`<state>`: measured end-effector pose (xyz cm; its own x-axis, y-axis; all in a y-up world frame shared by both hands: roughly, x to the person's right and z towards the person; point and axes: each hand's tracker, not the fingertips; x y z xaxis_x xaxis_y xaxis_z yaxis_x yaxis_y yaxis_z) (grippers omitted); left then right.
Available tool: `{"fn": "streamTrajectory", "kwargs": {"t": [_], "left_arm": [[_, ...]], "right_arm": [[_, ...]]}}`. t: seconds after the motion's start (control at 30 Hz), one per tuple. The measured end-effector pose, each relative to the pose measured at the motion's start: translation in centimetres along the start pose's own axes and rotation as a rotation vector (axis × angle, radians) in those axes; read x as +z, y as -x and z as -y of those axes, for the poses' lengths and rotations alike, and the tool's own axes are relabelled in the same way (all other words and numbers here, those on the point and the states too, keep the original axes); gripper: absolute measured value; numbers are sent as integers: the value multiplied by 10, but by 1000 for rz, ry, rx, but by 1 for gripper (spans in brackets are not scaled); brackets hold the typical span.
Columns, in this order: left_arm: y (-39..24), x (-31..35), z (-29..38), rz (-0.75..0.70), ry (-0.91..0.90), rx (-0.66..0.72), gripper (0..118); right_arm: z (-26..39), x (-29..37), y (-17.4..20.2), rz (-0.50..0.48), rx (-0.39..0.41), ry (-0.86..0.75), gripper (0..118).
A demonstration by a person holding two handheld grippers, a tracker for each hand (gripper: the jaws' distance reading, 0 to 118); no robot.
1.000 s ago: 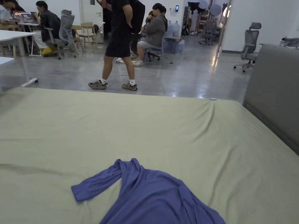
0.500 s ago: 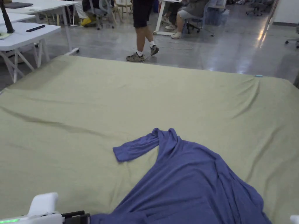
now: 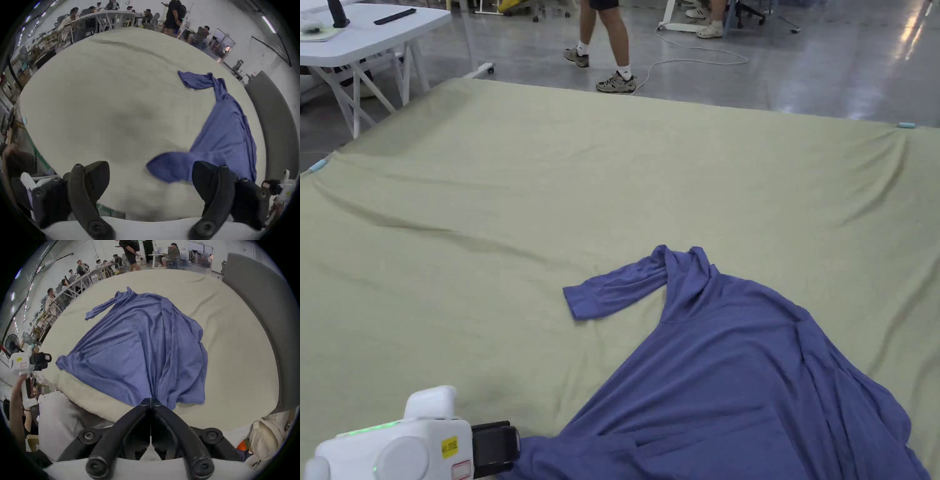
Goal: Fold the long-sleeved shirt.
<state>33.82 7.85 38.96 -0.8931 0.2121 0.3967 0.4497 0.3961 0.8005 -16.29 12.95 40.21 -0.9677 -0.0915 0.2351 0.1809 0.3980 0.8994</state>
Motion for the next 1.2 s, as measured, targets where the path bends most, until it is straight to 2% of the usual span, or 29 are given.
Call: {"fn": "streamTrajectory", "kwargs": {"t": [0.03, 0.07, 0.1, 0.13, 0.17, 0.23, 0.3, 0.33, 0.37, 0.4, 0.47, 0.5, 0.53, 0.6, 0.67, 0.7, 0.73, 0.77, 0.8, 0.83, 0.87, 1.03, 1.2], "left_arm": [[-6, -14, -3, -6, 53, -29, 102], [-14, -26, -2, -16, 114, -87, 82], [-22, -34, 1, -18, 139, -142, 38], [-25, -39, 5, -15, 152, -195, 19], [-35, -34, 12, -92, 82, -261, 17], [-47, -27, 15, -67, 62, -391, 0], [-44, -19, 19, 21, 64, -337, 0], [-42, -16, 19, 18, 57, -324, 0], [-40, -12, 19, 19, 49, -326, 0], [-33, -6, 17, 14, 34, -318, 0], [-23, 4, 12, 44, 8, -257, 0], [-20, 8, 9, 65, 13, -245, 0], [-18, 14, 7, 71, 12, -259, 0], [-18, 21, 5, 64, -10, -286, 0], [-23, 26, 4, 78, -19, -310, 0], [-25, 26, 3, 77, -27, -321, 0], [-26, 26, 3, 74, -35, -333, 0], [-26, 26, 2, 73, -33, -332, 0], [-27, 27, 2, 75, -35, -327, 0], [-25, 30, 1, 82, -43, -312, 0], [-24, 34, 0, 89, -51, -306, 0], [-26, 66, -11, 105, -140, -368, 0], [-36, 108, -45, 54, -273, -483, 0]], "right_arm": [[-9, -4, -3, -4, 6, 5, 0], [-20, -8, -5, -5, 10, 13, 0], [-33, -13, 0, 1, 23, 24, 0], [-50, -18, 1, 16, 58, 35, 0], [-70, -22, 1, 46, 99, 32, 0], [-119, -32, 10, 109, 163, 2, 0], [-174, -50, 13, 103, 203, -36, 2], [-208, -66, 13, 88, 200, -39, 41], [-240, -84, 15, 75, 196, -40, 87], [-265, -103, 14, 78, 197, -42, 118], [-312, -156, 13, 152, 222, 10, 116], [-331, -169, 10, 142, 229, -18, 116], [-345, -187, 6, 225, 192, 61, 116], [-360, -213, -4, 224, 153, 141, 116], [-353, -237, 6, 199, 106, 196, 115], [-352, -241, 5, 186, 87, 197, 108], [-348, -239, 6, 143, 77, 188, 82], [-346, -238, -5, 49, 49, 184, 68], [-345, -229, -3, 94, 46, 156, 55], [-343, -216, 0, 119, 77, 131, 0], [-340, -199, 2, 137, 135, 99, 0], [-314, -80, -14, 42, 130, -114, 0], [-264, 89, -35, 9, 130, -341, 0]]}}
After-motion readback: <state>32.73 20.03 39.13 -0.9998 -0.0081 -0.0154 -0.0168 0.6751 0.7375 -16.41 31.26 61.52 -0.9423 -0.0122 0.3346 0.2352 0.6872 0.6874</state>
